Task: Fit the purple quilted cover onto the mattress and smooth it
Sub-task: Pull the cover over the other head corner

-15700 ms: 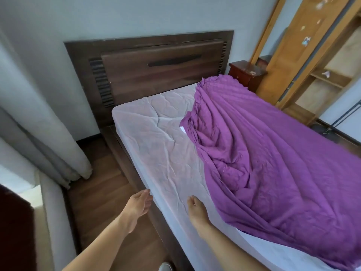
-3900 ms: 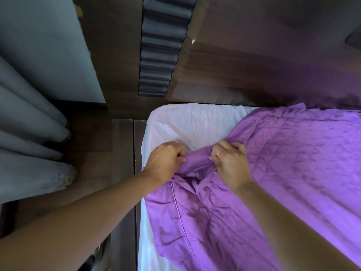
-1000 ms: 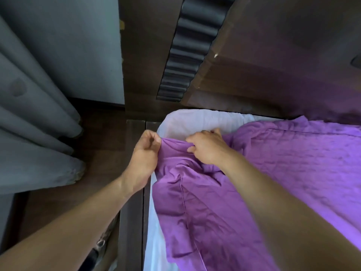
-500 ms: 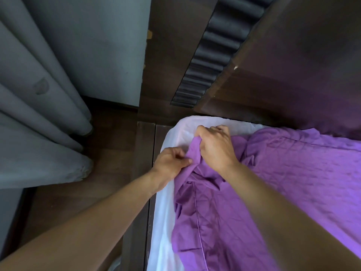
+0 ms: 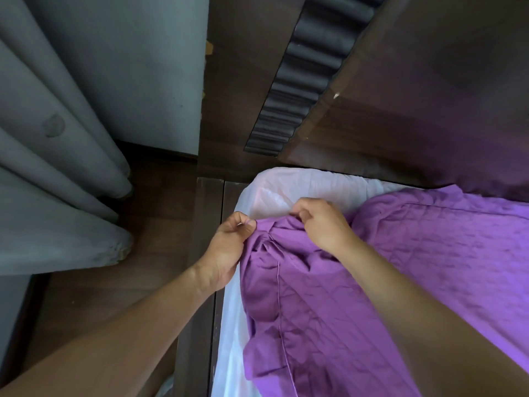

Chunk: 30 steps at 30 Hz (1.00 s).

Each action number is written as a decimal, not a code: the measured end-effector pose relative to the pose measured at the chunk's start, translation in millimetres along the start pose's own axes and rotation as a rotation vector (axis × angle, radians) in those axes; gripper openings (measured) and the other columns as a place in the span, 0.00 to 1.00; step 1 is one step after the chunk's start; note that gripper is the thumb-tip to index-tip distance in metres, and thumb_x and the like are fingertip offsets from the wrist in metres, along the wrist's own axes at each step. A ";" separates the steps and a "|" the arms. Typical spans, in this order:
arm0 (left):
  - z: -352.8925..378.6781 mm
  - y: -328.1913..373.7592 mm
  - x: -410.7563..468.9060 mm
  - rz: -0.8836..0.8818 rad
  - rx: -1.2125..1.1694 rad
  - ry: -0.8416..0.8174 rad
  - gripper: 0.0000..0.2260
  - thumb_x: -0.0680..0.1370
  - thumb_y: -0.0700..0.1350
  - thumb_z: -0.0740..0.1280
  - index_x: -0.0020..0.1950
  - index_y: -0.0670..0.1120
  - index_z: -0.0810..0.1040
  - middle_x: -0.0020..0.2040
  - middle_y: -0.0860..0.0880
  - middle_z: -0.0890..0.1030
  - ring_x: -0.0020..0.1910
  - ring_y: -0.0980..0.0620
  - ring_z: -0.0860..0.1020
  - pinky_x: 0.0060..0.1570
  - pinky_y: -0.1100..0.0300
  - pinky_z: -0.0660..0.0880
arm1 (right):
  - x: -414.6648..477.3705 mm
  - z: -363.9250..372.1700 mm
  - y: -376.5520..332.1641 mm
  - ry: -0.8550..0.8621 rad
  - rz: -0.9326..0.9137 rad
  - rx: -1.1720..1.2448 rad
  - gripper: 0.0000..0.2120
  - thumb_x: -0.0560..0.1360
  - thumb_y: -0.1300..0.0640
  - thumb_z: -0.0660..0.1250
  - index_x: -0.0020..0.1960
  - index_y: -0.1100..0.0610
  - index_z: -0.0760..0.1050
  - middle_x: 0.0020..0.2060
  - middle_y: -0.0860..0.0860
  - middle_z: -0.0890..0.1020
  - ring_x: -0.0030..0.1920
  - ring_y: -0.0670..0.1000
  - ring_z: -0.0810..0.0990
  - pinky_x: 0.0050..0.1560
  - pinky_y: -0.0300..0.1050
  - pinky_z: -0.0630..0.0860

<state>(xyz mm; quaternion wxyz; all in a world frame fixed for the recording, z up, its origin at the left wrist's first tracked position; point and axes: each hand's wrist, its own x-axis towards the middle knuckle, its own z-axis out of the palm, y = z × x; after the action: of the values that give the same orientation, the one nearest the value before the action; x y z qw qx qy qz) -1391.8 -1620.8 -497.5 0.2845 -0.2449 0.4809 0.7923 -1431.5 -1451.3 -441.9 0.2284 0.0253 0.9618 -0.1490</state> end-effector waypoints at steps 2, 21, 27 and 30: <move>3.1 -0.2 -2.9 0.046 0.028 -0.042 0.11 0.80 0.41 0.60 0.37 0.45 0.70 0.35 0.46 0.73 0.35 0.52 0.71 0.37 0.60 0.70 | 10.2 -4.2 -4.1 -0.184 0.030 -0.123 0.14 0.73 0.68 0.57 0.45 0.56 0.80 0.43 0.54 0.82 0.47 0.57 0.79 0.50 0.48 0.76; 7.7 -43.9 -16.6 0.479 0.998 -0.267 0.10 0.79 0.42 0.63 0.59 0.47 0.77 0.52 0.51 0.71 0.51 0.53 0.72 0.56 0.63 0.68 | -68.4 40.4 22.2 0.192 -0.300 -0.274 0.17 0.58 0.68 0.63 0.43 0.52 0.73 0.35 0.46 0.77 0.40 0.53 0.77 0.43 0.46 0.56; 16.3 -11.2 -19.2 0.013 0.358 -0.355 0.09 0.79 0.38 0.61 0.41 0.45 0.76 0.39 0.47 0.77 0.38 0.55 0.74 0.39 0.65 0.71 | -51.4 8.8 4.4 0.183 -0.249 -0.228 0.13 0.70 0.66 0.63 0.51 0.51 0.72 0.45 0.46 0.79 0.49 0.51 0.73 0.48 0.44 0.54; 17.3 -3.5 -17.7 -0.005 0.200 -0.304 0.11 0.81 0.38 0.57 0.40 0.46 0.73 0.39 0.44 0.75 0.37 0.52 0.72 0.36 0.62 0.69 | -39.7 -3.7 -8.5 0.157 -0.237 -0.205 0.14 0.72 0.66 0.62 0.52 0.50 0.71 0.47 0.47 0.79 0.51 0.51 0.73 0.52 0.46 0.56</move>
<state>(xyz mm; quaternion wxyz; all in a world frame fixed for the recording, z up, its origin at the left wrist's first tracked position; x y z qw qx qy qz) -1378.7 -1607.7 -480.7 0.3787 -0.0941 0.5082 0.7678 -1398.5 -1457.5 -418.7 0.1350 -0.1004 0.9830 -0.0736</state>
